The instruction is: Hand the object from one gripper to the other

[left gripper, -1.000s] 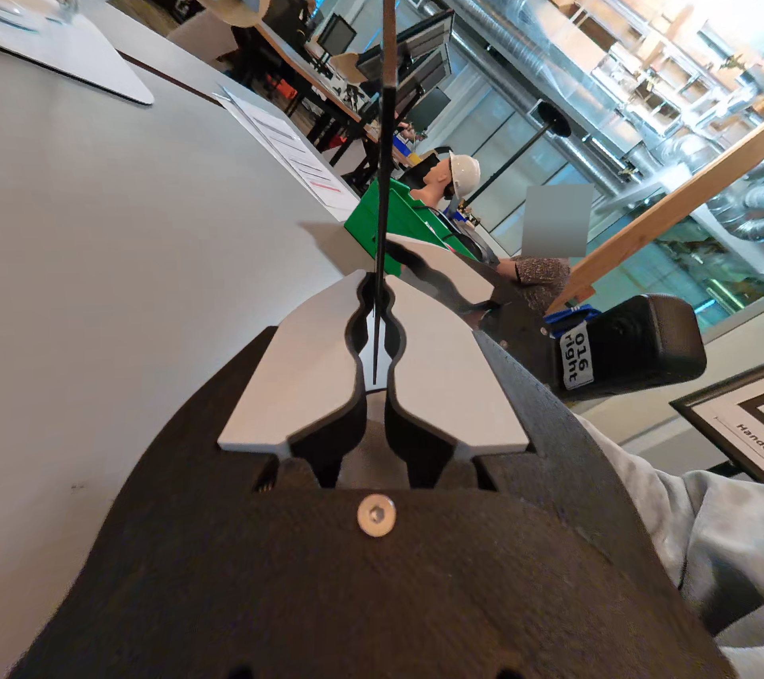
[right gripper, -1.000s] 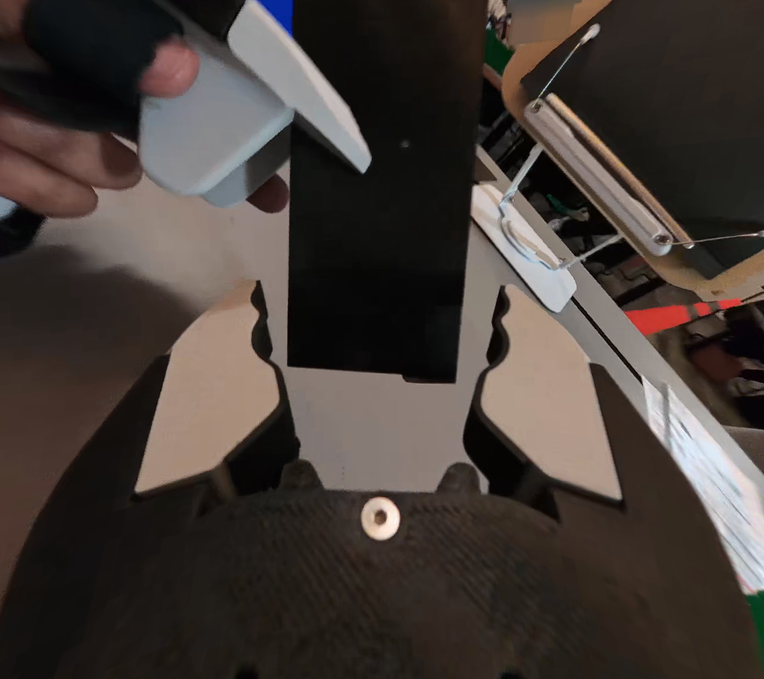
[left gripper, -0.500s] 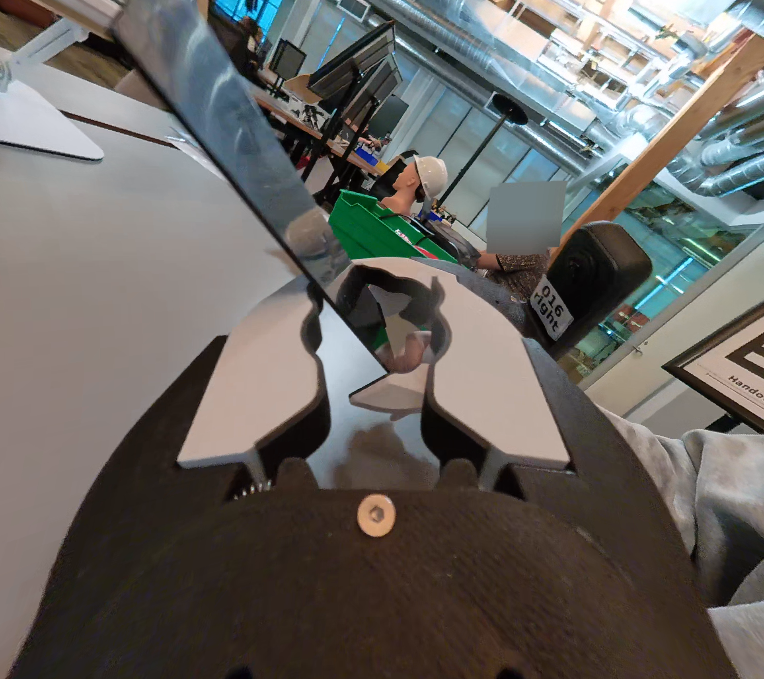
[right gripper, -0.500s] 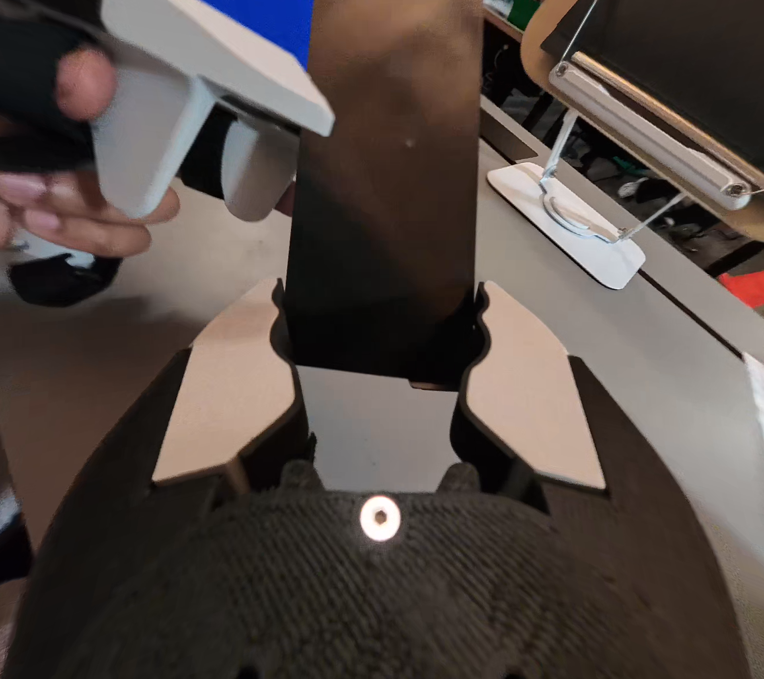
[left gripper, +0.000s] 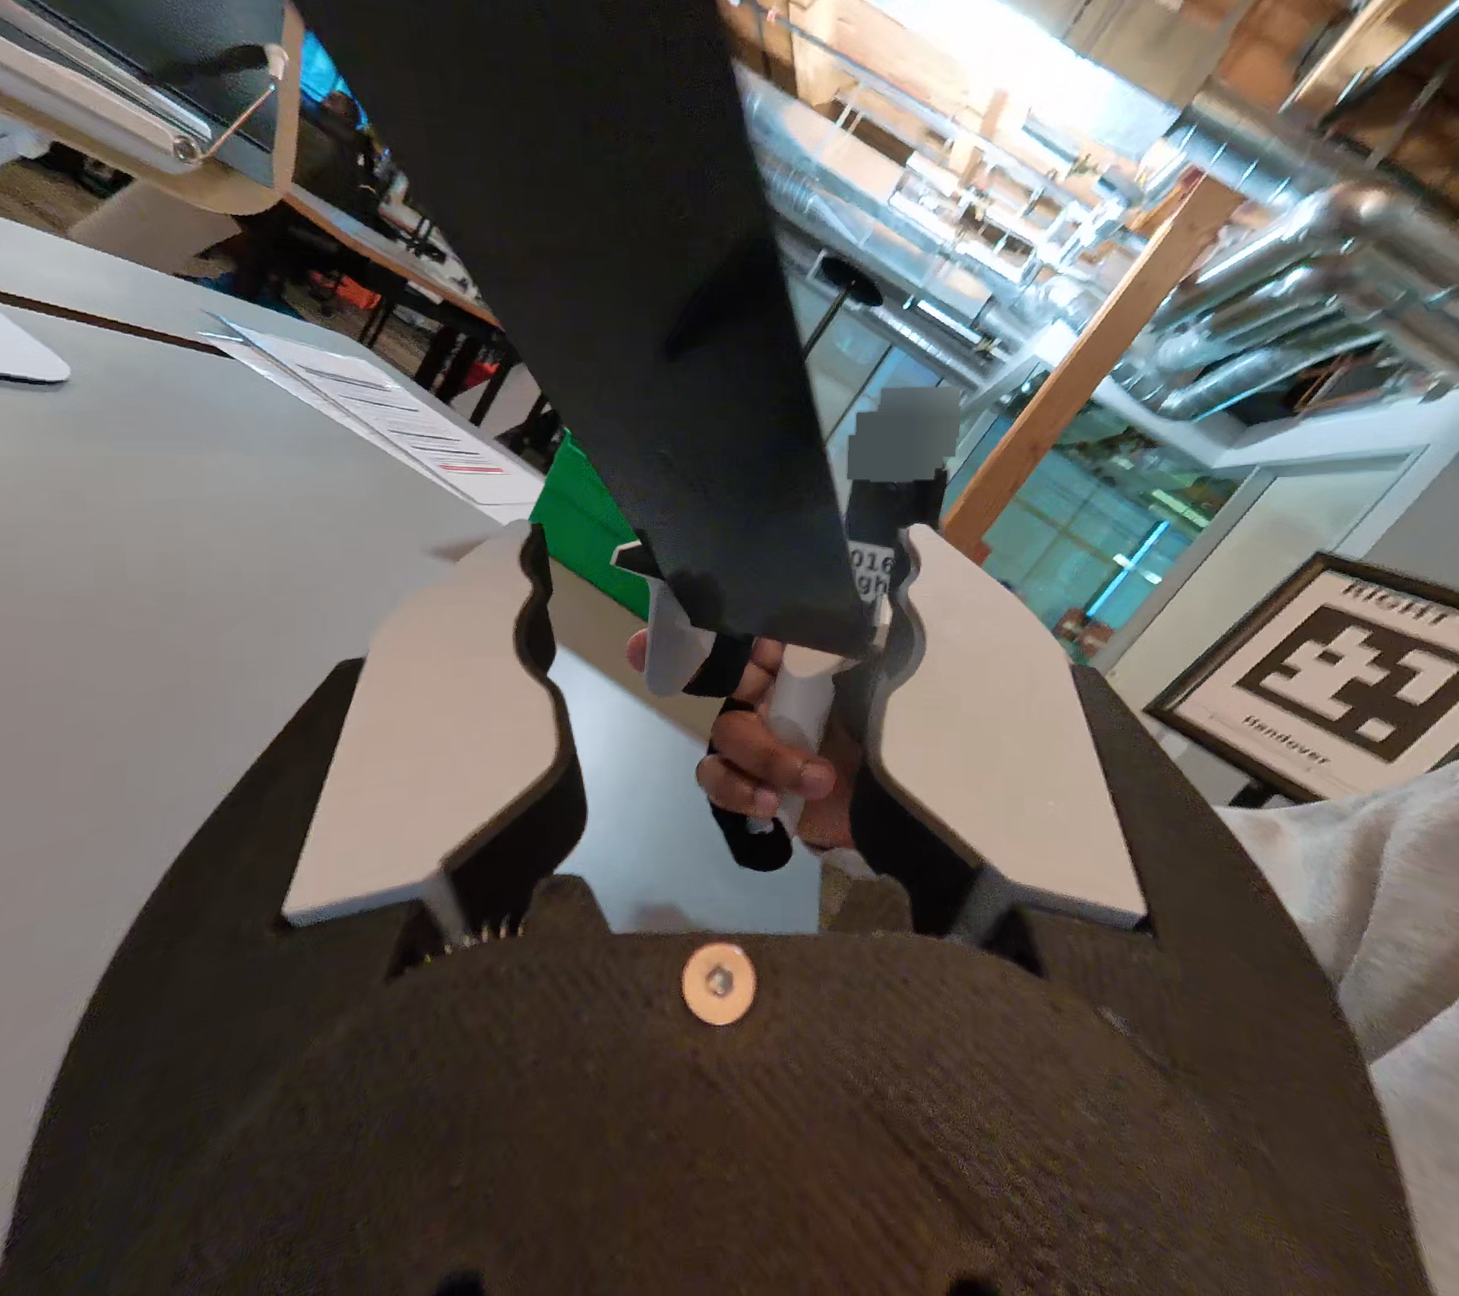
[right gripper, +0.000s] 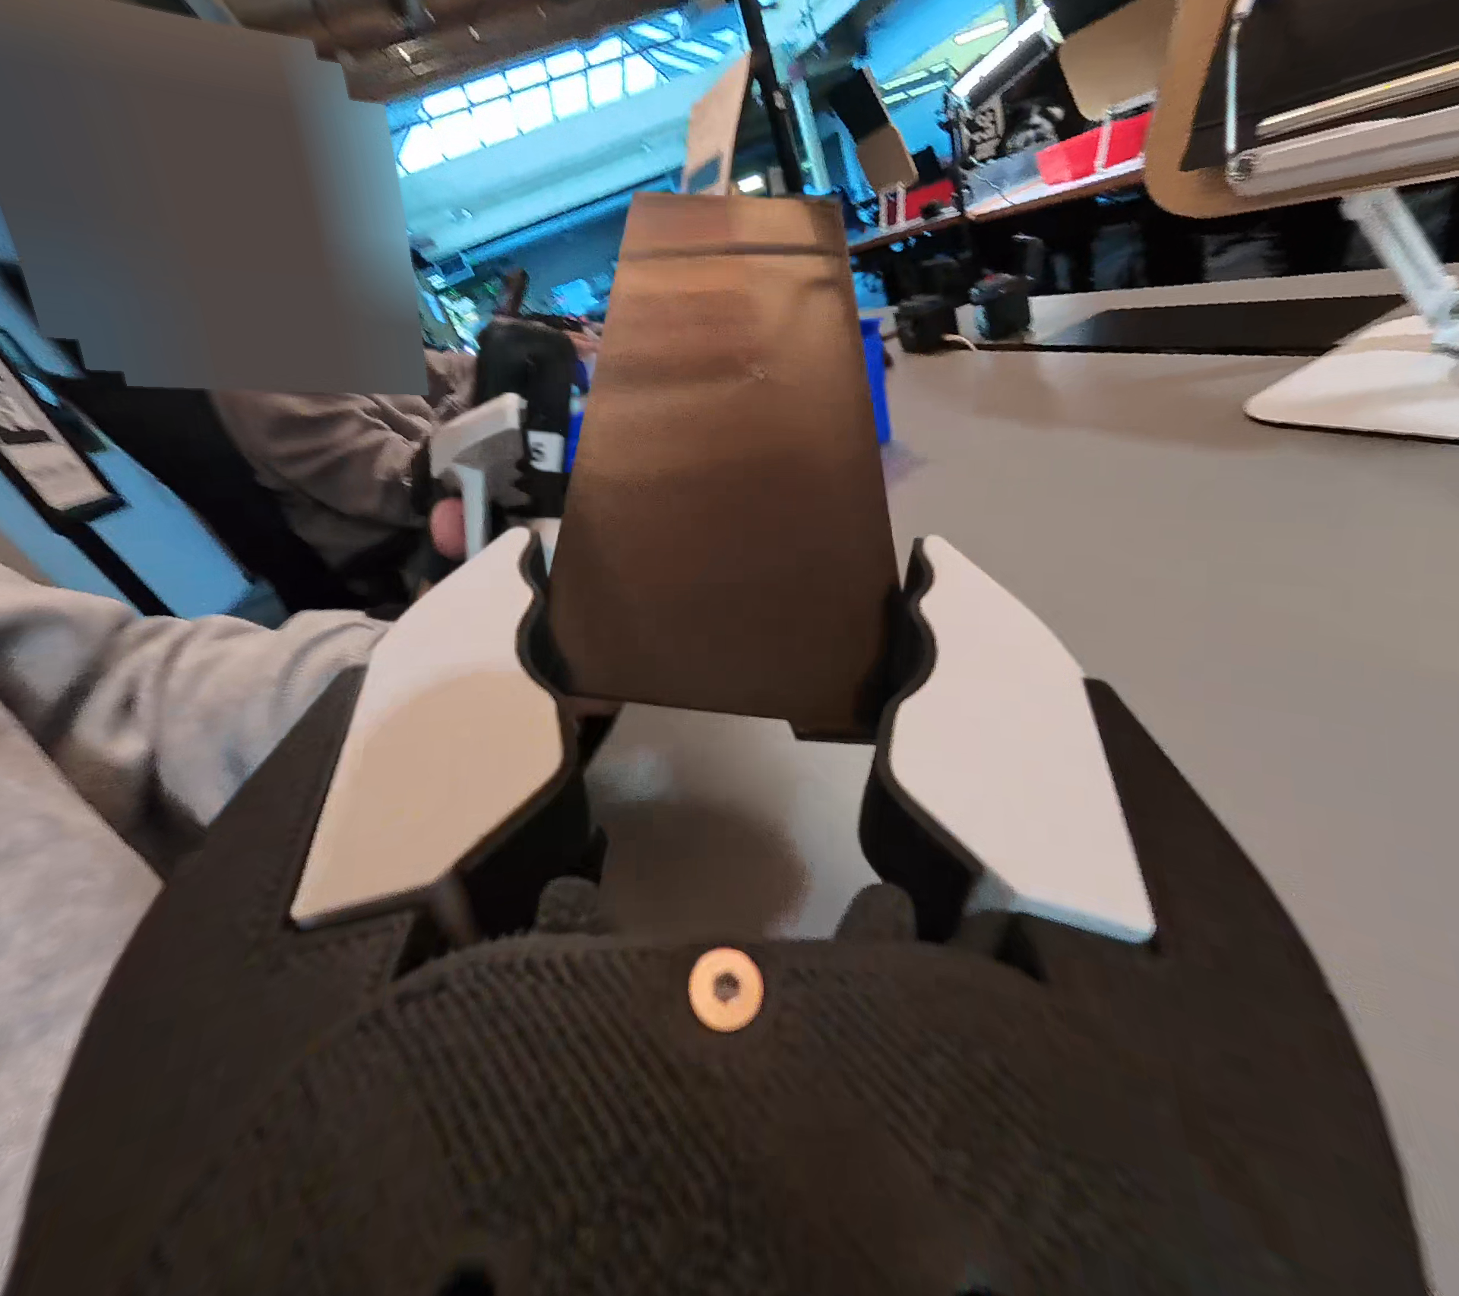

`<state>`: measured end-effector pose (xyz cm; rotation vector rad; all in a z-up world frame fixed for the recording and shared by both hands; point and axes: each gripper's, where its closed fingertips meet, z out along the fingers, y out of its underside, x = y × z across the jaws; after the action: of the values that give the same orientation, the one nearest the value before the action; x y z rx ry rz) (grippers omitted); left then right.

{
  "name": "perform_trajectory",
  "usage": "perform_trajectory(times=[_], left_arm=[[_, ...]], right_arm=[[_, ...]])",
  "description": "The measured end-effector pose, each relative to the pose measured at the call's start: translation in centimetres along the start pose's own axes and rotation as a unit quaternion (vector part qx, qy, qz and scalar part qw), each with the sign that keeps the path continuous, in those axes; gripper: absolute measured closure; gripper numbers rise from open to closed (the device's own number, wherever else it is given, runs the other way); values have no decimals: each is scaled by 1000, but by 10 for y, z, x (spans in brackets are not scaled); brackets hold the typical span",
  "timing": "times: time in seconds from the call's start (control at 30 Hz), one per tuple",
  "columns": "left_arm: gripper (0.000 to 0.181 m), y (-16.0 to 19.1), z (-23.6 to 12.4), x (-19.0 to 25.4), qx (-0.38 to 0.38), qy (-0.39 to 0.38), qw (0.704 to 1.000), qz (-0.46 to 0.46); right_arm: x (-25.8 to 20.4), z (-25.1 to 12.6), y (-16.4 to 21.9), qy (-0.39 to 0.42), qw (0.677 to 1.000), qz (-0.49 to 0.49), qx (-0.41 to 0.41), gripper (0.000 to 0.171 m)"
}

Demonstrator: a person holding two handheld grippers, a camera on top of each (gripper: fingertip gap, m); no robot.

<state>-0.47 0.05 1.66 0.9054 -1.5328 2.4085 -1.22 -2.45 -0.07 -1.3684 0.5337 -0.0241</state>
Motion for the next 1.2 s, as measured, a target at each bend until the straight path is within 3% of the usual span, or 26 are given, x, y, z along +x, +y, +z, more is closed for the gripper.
perform_trajectory(times=[0.2,0.5,0.77,1.0,1.2], left_arm=[[79,-14,-3,10,38,42,997,-42],[96,-26,-7,22,63,81,993,-61],[96,-21,-6,18,47,68,995,-48],[95,-26,-9,5,29,18,999,0],[96,-31,-17,-20,14,-69,996,54]], right_arm=[[-22,7,1,-64,997,28,16,84],[-39,17,14,-110,992,62,8,84],[-40,22,32,-115,991,57,-29,83],[-14,15,32,-65,995,65,-43,76],[9,1,4,35,999,9,-16,93]])
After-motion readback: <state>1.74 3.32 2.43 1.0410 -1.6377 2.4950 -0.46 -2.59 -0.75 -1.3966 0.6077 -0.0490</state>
